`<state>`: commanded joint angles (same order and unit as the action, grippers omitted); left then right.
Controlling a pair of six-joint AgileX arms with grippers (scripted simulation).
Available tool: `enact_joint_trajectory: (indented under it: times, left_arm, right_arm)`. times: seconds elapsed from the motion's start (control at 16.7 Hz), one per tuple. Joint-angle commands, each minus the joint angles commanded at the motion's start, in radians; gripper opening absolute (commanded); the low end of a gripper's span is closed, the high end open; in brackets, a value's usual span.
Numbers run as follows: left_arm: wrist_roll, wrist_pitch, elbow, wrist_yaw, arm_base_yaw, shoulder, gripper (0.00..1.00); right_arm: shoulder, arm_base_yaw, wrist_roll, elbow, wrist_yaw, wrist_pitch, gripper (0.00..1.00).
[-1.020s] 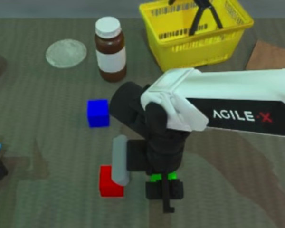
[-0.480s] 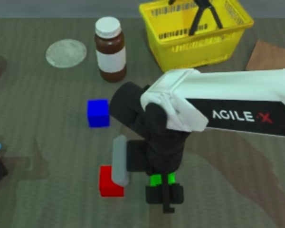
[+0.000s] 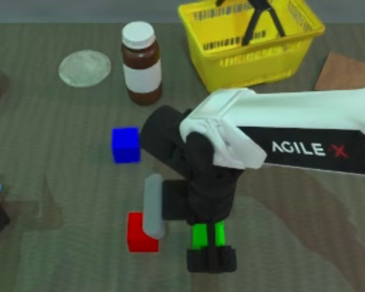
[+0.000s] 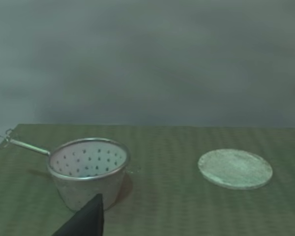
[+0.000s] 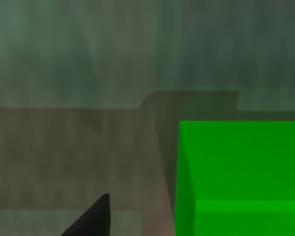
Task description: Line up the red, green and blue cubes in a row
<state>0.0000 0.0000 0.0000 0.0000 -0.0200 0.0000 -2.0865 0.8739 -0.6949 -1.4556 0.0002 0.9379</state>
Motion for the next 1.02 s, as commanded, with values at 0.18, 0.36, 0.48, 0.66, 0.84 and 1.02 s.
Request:
enact_joint_trajectory:
  times: [0.18,0.36,0.48,0.66,0.84,1.02]
  left_arm:
    - [0.0,0.0,0.0,0.0,0.0,0.0,1.0]
    - [0.0,0.0,0.0,0.0,0.0,0.0,1.0]
    - [0.0,0.0,0.0,0.0,0.0,0.0,1.0]
    - [0.0,0.0,0.0,0.0,0.0,0.0,1.0]
    - [0.0,0.0,0.0,0.0,0.0,0.0,1.0]
    - [-0.003,-0.007,0.01,0.001,0.003,0.01,1.0]
  right_arm:
    - [0.001,-0.001,-0.001,-0.004,0.0,0.004,1.0]
    - [0.019,0.002,-0.001,-0.061,0.0,0.076,1.0]
    - [0.04,0.004,-0.002,-0.114,-0.001,0.164,1.0]
    - [0.069,0.007,-0.003,-0.174,-0.001,0.246,1.0]
    - [0.072,0.007,-0.003,-0.18,-0.001,0.252,1.0]
    - [0.078,-0.002,-0.001,-0.171,-0.002,0.242,1.0]
